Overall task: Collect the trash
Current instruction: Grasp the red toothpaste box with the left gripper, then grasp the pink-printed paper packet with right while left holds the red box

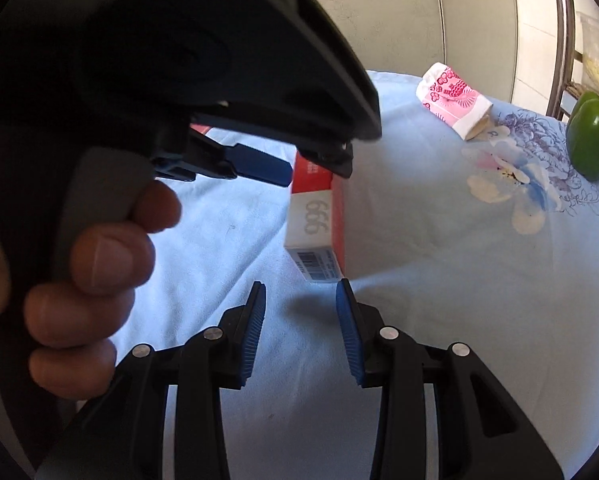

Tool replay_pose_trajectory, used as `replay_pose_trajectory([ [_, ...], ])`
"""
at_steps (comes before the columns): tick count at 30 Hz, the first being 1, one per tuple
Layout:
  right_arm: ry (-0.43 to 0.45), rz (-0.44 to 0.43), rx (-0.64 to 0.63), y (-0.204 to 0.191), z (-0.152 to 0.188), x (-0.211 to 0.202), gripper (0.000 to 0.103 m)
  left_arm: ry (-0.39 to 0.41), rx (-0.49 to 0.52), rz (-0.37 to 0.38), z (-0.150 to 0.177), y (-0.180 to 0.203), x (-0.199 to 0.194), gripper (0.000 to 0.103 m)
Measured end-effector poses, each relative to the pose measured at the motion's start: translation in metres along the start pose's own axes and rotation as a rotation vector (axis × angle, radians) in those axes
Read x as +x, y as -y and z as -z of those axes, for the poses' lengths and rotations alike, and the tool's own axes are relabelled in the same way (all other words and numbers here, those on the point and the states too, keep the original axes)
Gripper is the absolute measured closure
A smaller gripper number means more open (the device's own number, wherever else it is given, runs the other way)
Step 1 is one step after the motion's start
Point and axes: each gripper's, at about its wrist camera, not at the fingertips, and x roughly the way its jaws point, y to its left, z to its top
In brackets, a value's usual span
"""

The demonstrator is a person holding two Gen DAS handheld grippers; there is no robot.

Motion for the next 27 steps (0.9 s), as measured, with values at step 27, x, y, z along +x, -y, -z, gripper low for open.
replay_pose_trajectory([
  [27,0.103,0.193,0.176,0.137,-0.149,0.023,0.066,0.286,0.119,0.072,0.010,-0.094,-0.052,0.078],
])
